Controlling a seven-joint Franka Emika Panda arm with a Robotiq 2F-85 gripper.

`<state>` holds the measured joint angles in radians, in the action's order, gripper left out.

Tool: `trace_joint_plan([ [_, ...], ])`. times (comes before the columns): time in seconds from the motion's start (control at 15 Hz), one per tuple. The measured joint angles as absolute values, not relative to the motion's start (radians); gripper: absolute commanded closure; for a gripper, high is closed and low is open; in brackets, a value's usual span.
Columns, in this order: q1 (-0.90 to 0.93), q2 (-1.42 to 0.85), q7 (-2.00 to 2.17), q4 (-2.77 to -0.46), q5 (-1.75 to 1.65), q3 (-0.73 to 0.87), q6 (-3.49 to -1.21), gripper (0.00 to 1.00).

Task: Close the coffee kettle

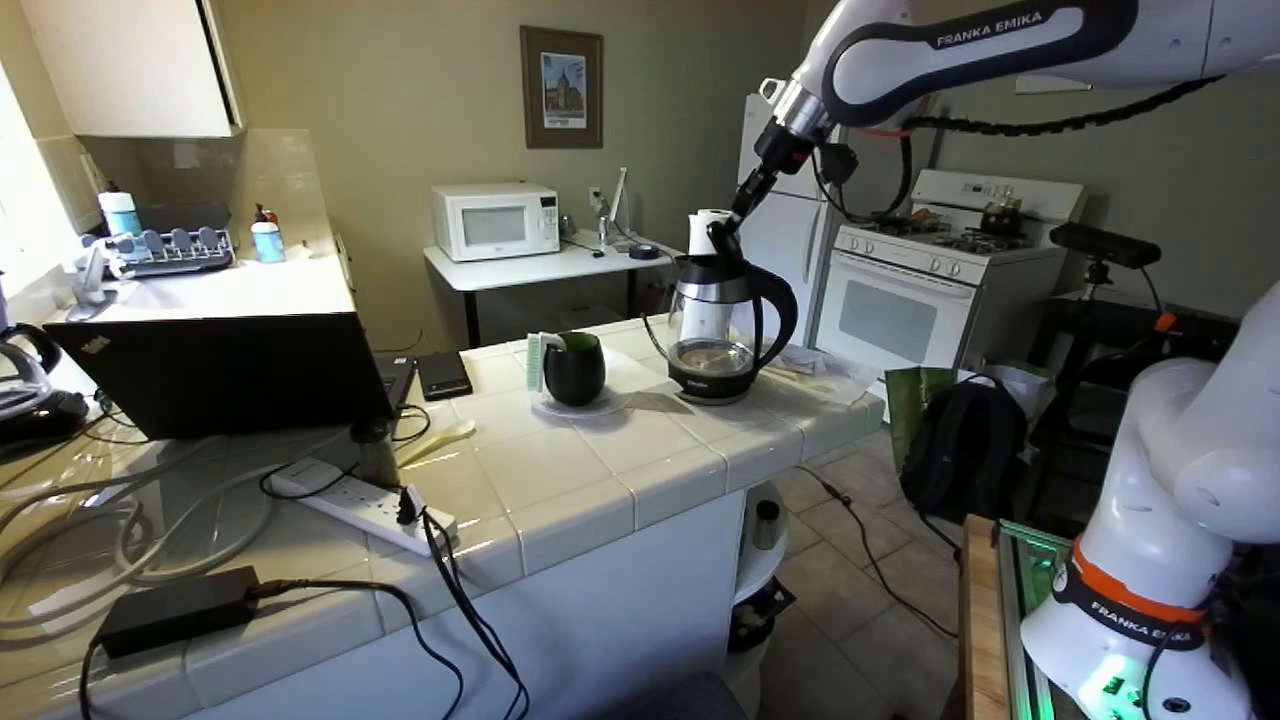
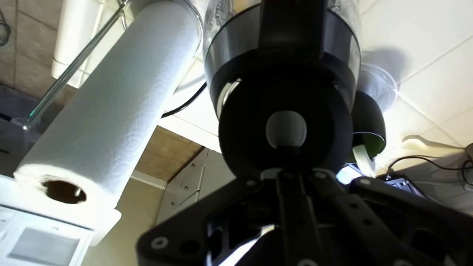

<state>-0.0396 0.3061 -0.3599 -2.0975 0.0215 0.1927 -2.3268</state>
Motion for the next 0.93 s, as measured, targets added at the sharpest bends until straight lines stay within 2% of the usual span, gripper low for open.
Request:
trace_joint_plan([
  [0.93, -0.031, 0.227, -0.392, -2.097, 0.067, 0.194, -2.398, 1.00],
])
